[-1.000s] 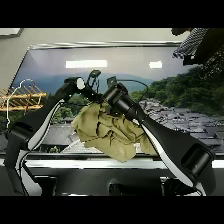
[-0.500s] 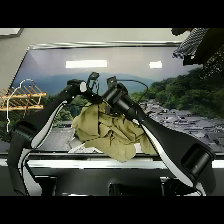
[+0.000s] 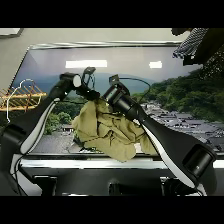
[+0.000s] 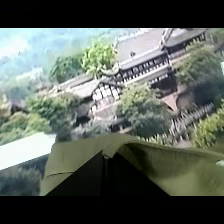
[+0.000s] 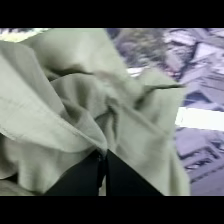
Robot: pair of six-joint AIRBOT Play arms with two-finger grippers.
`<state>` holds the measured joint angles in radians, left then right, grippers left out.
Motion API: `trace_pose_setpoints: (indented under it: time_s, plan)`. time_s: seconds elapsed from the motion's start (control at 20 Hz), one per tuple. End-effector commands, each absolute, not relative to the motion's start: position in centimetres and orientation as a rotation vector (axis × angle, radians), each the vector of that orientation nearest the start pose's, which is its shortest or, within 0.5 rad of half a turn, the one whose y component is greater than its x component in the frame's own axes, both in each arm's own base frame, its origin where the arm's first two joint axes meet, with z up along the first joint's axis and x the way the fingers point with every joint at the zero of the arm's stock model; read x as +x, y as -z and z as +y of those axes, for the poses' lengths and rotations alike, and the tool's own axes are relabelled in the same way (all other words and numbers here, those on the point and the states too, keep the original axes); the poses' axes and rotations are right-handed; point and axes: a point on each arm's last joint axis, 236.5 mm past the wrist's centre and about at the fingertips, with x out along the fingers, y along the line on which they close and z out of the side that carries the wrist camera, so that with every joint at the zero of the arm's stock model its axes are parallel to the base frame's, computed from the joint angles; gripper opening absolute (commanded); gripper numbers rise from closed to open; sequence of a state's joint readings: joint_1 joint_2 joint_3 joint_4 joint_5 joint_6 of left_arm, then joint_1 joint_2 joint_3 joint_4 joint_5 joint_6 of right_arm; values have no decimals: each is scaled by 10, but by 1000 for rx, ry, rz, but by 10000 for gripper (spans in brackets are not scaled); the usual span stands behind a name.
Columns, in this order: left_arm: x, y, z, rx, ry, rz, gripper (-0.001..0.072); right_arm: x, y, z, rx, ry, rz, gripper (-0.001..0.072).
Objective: Fold the clothes and pants, and hang the long-sleeved shirts on hangers.
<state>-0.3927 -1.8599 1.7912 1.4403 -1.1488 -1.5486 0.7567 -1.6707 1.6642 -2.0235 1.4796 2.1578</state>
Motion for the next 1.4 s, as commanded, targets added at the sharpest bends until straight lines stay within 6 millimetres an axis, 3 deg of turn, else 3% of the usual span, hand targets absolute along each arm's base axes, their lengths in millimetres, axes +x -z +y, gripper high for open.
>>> trace_pose_setpoints:
  time_s: [0.0,0.25,0.4,0.6,0.8,1.1,1.25,1.35]
  plan:
    - [459,-29,-218,130,420,1240,33,392,-60,194,-355,217,1130,43]
    - [431,-122,-209,-10,365,1133,33,374,-122,184,-244,170,1057,42]
    - [414,-161,-216,-84,362,1068,33,364,-159,183,-143,99,998,39]
    - [388,-188,-243,-88,425,1024,32,357,-188,173,110,35,1005,38]
    - [374,-222,-262,-145,470,935,33,361,-229,156,213,24,922,39]
    - [358,-276,-251,-195,497,796,32,344,-293,156,260,-51,837,38]
    - [348,-293,-245,-206,508,757,32,337,-324,152,289,-80,782,38]
    - [344,-301,-240,-206,504,736,32,333,-333,153,297,-99,769,39]
